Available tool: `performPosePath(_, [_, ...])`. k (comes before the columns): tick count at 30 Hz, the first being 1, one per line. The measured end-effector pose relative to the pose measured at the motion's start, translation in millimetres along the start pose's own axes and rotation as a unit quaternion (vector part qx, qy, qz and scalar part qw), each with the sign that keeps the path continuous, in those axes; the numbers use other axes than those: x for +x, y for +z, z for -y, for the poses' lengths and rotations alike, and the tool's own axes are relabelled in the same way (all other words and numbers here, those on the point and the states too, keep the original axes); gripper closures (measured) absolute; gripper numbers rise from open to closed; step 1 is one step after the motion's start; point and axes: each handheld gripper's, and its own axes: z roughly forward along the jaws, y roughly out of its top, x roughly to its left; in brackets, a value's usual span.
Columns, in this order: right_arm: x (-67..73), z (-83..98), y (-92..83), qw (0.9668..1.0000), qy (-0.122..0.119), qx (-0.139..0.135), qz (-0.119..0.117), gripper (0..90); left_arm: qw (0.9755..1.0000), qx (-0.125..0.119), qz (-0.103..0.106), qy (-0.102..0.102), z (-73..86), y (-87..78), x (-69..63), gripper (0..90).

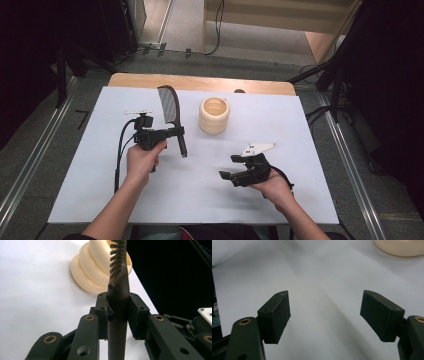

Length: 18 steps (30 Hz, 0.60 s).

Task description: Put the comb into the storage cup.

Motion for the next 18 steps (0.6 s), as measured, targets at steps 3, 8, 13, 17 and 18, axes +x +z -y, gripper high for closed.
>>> performPosePath(3, [-0.4, 4.4, -4.5, 1.0, 0.005, 0.001, 0.002, 21.7, 1.0, 0.004, 0.004, 0.007, -1.8, 2.8, -0.8, 72.9])
performPosePath(8, [-1.9, 10.2, -10.3, 1.0, 0.009, 0.003, 0.002, 21.7, 0.9996, 0.012, 0.009, 0.024, -6.5, 6.8, -5.2, 72.9])
performPosePath(13, [-4.0, 14.6, -16.1, 0.9999, 0.013, 0.003, 0.006, 21.7, 0.9992, 0.019, 0.016, 0.031, -11.5, 9.6, -6.4, 72.9])
performPosePath(17, [-5.3, 18.0, -20.0, 0.9999, 0.015, 0.001, 0.008, 21.6, 0.9987, 0.027, 0.023, 0.038, -18.3, 11.1, -8.2, 72.9])
performPosePath(18, [-5.5, 18.8, -21.0, 0.9998, 0.015, 0.002, 0.01, 21.7, 0.9986, 0.026, 0.025, 0.038, -19.3, 11.7, -8.4, 72.9])
